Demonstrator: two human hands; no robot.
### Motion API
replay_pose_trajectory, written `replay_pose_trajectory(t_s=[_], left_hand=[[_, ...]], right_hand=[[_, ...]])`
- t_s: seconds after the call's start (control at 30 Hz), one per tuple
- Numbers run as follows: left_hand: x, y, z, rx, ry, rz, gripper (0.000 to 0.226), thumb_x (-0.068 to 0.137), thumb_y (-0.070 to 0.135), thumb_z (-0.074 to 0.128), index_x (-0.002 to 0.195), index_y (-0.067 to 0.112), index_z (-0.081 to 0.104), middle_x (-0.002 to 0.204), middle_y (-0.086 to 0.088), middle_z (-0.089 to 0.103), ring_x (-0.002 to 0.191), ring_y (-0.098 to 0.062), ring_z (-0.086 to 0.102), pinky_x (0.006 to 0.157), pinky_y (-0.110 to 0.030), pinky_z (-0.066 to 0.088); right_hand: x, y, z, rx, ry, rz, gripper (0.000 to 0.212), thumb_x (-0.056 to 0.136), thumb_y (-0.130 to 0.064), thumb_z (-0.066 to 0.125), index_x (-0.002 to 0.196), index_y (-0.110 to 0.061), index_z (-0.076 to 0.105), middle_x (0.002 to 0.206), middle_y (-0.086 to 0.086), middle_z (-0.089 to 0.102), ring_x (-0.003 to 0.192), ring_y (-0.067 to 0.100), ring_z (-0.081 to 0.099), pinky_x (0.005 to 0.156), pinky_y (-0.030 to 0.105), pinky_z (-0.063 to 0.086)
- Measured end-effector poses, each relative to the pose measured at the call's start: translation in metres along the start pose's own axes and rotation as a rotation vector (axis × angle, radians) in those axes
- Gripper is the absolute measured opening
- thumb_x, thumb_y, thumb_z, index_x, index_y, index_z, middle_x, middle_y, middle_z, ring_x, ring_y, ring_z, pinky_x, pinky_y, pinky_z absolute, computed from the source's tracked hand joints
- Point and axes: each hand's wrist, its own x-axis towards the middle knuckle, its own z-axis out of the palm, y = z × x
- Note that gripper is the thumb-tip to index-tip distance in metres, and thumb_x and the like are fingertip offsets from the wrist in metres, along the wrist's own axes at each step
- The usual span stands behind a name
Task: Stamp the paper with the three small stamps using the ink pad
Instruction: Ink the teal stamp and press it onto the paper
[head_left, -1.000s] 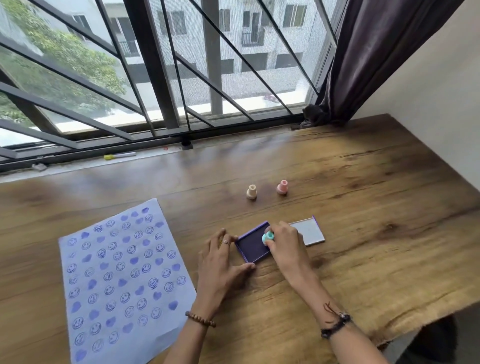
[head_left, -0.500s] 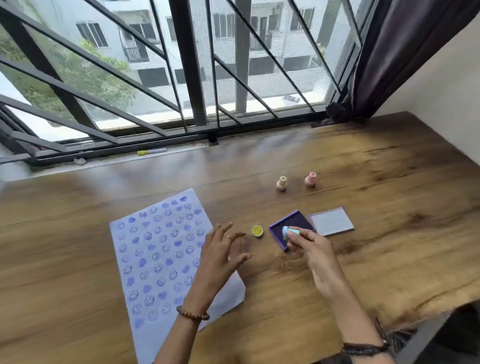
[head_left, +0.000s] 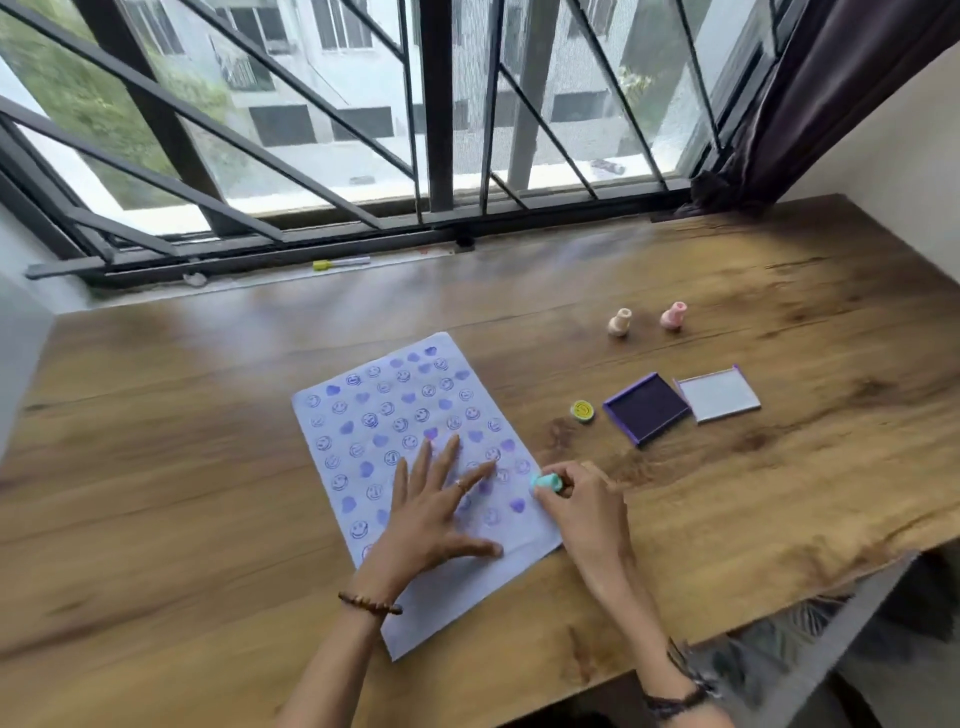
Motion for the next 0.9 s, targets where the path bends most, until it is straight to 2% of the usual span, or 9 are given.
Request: replay_pose_trajectory(t_s=[0.27, 0.43, 0.6, 0.67, 0.73, 0.8, 0.9], left_hand=[[0.000, -0.001, 0.002, -0.048, 0.007, 0.010, 0.093, 0.061, 0.067, 0.066, 0.136, 0.052, 0.014, 0.155, 0.010, -0.015, 0.140, -0.018, -0.026, 0.110, -0.043, -0.022], [0.001, -0.004, 0.006, -0.063, 0.028, 0.027, 0.093, 0.060, 0.066, 0.066, 0.136, 0.053, 0.013, 0.143, 0.019, -0.023, 0.131, -0.008, -0.032, 0.107, -0.038, -0.026], [0.002, -0.002, 0.006, -0.047, 0.011, 0.020, 0.093, 0.060, 0.068, 0.065, 0.135, 0.054, 0.012, 0.153, 0.013, -0.016, 0.134, -0.011, -0.031, 0.110, -0.043, -0.023], [0.002, -0.001, 0.004, -0.039, 0.005, 0.017, 0.093, 0.060, 0.068, 0.066, 0.136, 0.053, 0.014, 0.157, 0.008, -0.013, 0.140, -0.018, -0.026, 0.111, -0.044, -0.021], [0.002, 0.000, 0.002, -0.067, 0.019, 0.020, 0.092, 0.060, 0.068, 0.065, 0.136, 0.052, 0.016, 0.157, 0.005, -0.009, 0.142, -0.022, -0.021, 0.112, -0.046, -0.018], [0.002, 0.005, 0.001, -0.159, 0.070, 0.022, 0.087, 0.063, 0.066, 0.065, 0.135, 0.052, 0.018, 0.158, 0.006, -0.005, 0.143, -0.020, -0.017, 0.112, -0.047, -0.017], [0.010, 0.019, -0.004, -0.203, 0.187, 0.026, 0.074, 0.074, 0.057, 0.061, 0.137, 0.041, 0.027, 0.157, 0.007, 0.008, 0.145, -0.019, -0.004, 0.115, -0.046, -0.010]], right_hand=[[-0.003, -0.011, 0.012, -0.281, 0.012, -0.124, 0.022, 0.087, -0.014, 0.056, 0.108, -0.009, 0.061, 0.111, 0.011, 0.058, 0.098, 0.030, 0.059, 0.081, 0.035, 0.044], [-0.004, -0.012, 0.014, -0.332, 0.043, -0.169, 0.018, 0.088, -0.014, 0.056, 0.104, -0.009, 0.061, 0.106, 0.010, 0.060, 0.093, 0.030, 0.062, 0.076, 0.035, 0.046], [0.006, -0.009, 0.010, -0.312, -0.017, -0.187, 0.014, 0.082, -0.009, 0.058, 0.094, -0.005, 0.064, 0.099, 0.012, 0.062, 0.088, 0.032, 0.061, 0.072, 0.034, 0.044], [0.015, -0.007, 0.003, -0.208, -0.054, -0.125, 0.016, 0.075, -0.009, 0.065, 0.090, -0.007, 0.070, 0.096, 0.011, 0.069, 0.086, 0.027, 0.063, 0.073, 0.032, 0.045], [0.021, -0.001, -0.007, 0.002, -0.068, 0.002, 0.015, 0.070, -0.013, 0.073, 0.084, -0.010, 0.074, 0.082, 0.008, 0.072, 0.073, 0.017, 0.062, 0.069, 0.028, 0.047], [0.022, 0.007, -0.020, 0.433, -0.073, 0.174, 0.012, 0.071, -0.014, 0.075, 0.081, -0.008, 0.074, 0.074, 0.005, 0.070, 0.061, 0.010, 0.061, 0.062, 0.023, 0.053], [0.026, 0.020, -0.043, 0.947, -0.064, 0.325, 0.006, 0.079, -0.011, 0.068, 0.080, -0.008, 0.073, 0.066, -0.001, 0.071, 0.058, 0.007, 0.063, 0.052, 0.015, 0.053]])
